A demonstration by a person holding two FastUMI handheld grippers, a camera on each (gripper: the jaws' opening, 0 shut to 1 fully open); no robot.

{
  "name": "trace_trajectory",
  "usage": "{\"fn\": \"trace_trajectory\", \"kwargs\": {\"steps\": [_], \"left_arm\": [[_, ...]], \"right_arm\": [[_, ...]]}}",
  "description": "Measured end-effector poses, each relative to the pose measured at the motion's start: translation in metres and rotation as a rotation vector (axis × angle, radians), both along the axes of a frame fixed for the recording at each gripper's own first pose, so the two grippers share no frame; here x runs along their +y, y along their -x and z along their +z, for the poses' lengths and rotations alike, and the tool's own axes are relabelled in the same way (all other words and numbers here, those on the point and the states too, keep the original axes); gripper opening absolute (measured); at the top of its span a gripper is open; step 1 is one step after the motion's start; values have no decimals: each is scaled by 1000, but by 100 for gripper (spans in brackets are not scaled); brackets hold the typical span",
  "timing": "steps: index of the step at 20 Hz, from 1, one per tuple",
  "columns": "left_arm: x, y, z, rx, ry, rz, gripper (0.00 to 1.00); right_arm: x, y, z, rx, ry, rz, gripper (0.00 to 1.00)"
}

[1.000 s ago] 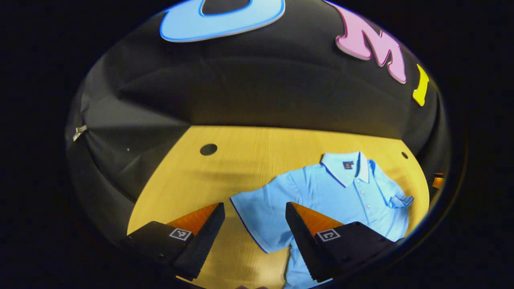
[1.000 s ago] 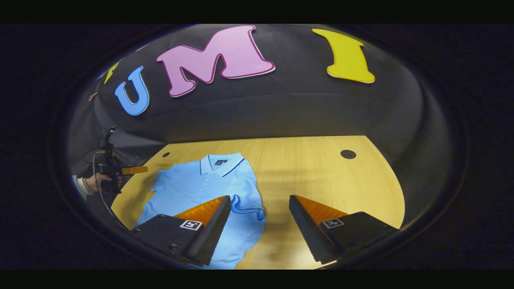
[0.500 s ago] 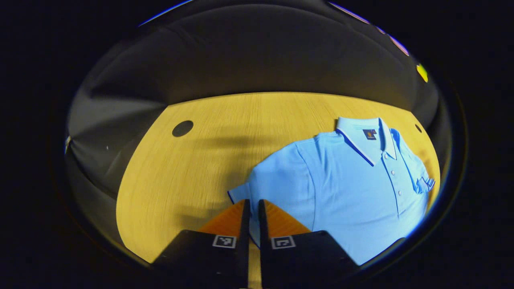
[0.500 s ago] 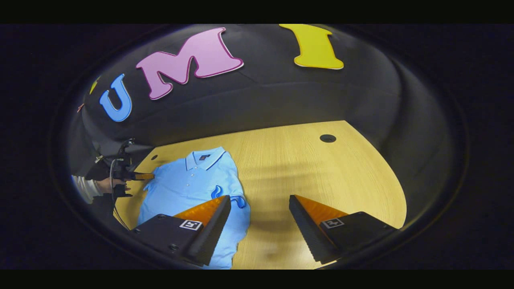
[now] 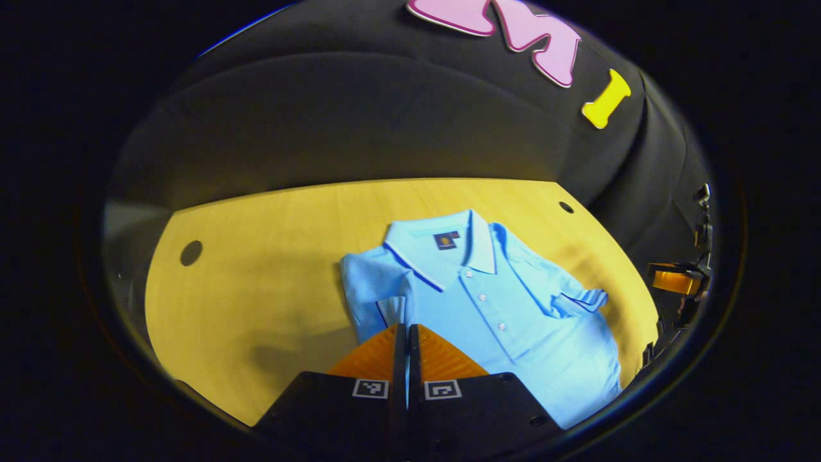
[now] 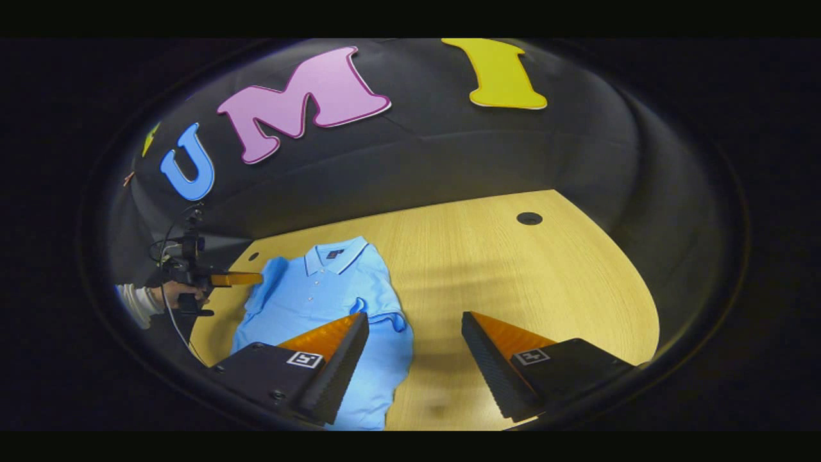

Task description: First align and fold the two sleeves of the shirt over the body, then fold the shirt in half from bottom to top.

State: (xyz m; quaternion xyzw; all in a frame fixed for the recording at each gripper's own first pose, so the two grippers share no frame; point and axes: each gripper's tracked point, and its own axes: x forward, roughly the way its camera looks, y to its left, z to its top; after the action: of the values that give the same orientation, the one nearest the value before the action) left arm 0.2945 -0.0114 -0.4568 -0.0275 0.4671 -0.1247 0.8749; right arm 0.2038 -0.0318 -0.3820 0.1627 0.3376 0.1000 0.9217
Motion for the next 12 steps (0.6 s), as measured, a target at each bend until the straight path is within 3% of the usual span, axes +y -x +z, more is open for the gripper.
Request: {"fn": "trace_trajectory", "kwargs": {"steps": [3,6,7,8,9,10,11,12], "left_arm": [[-14,22,-26,74,-40,-56,6],[-9,37,-30,96,-75,-28,100],[-7,41,-22,87,-62,-8,96],[-2,46,-10,78,-43,13,97],[4,54,3,68,-22,32,98],[11,67,16,63,-3,47,97],[19,84,26,66,9,58,98],[27,106,36,77,14,64,98]], "right_arm": [[5,7,-11,24,15,15,92],[15,21,-23,66,-3,28,92],[18,25,-26,73,-4,35,84],[21,29,-28,80,-2,44,93],[24,36,-29,87,-6,56,86],[27,43,-30,99,-13,68,96],[30,52,-30,113,-28,82,89],[34,63,-31,134,-49,96,98]]}}
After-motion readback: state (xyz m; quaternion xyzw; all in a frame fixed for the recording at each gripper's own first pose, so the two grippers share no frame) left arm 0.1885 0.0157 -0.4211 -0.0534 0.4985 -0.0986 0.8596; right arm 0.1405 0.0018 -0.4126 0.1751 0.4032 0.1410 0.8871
